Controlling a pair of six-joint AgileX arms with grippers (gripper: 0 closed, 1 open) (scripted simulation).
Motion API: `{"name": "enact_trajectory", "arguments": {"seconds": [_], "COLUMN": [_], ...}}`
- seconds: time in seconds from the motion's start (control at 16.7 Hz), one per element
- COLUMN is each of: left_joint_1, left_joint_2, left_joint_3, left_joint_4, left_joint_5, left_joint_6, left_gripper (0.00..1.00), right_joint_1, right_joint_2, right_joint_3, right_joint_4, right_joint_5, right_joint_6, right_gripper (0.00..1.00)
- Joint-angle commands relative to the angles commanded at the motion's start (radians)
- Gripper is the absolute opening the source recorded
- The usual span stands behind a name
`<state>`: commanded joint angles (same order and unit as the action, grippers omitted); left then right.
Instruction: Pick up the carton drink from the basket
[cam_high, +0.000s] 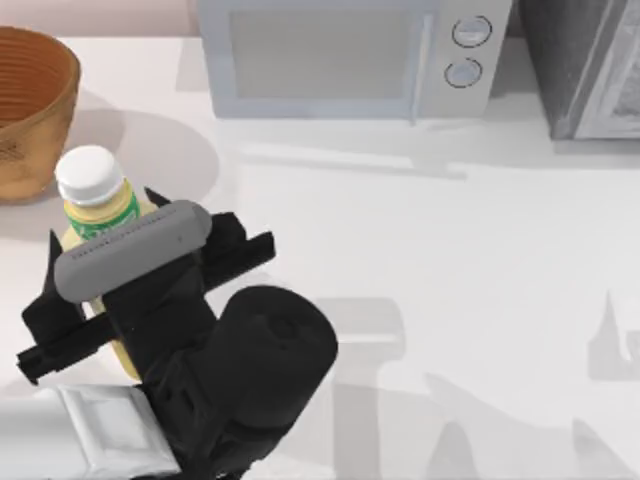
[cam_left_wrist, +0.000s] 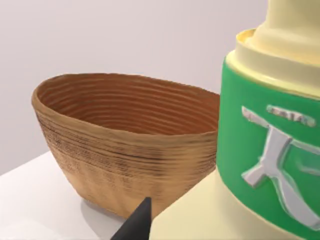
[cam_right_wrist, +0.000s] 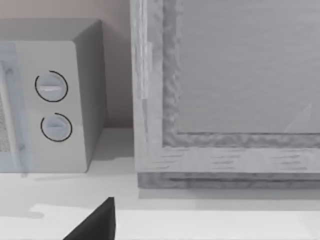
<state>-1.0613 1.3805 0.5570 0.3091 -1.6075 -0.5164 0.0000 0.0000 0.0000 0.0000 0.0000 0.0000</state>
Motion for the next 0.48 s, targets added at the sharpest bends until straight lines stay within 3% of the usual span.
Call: {"name": "enact_trajectory", "arguments": {"seconds": [0.3, 0.48], "left_joint_1": [0.011, 0.026], "left_joint_2": [0.047, 0.105], "left_joint_3": [-0.016, -0.031], "left_joint_4": [0.122, 0.283], "left_joint_5": [0.035, 0.048], "left_joint_6": [0.043, 0.131], "left_gripper": [0.00, 0.00], "right_joint_1": [0.000, 0.000], "right_joint_2": [0.000, 0.000], "right_joint_3": [0.000, 0.000], "right_joint_4": [0.000, 0.000], "right_joint_5": [0.000, 0.000], "right_joint_6": [0.000, 0.000], "right_gripper": [1.00, 1.00]}}
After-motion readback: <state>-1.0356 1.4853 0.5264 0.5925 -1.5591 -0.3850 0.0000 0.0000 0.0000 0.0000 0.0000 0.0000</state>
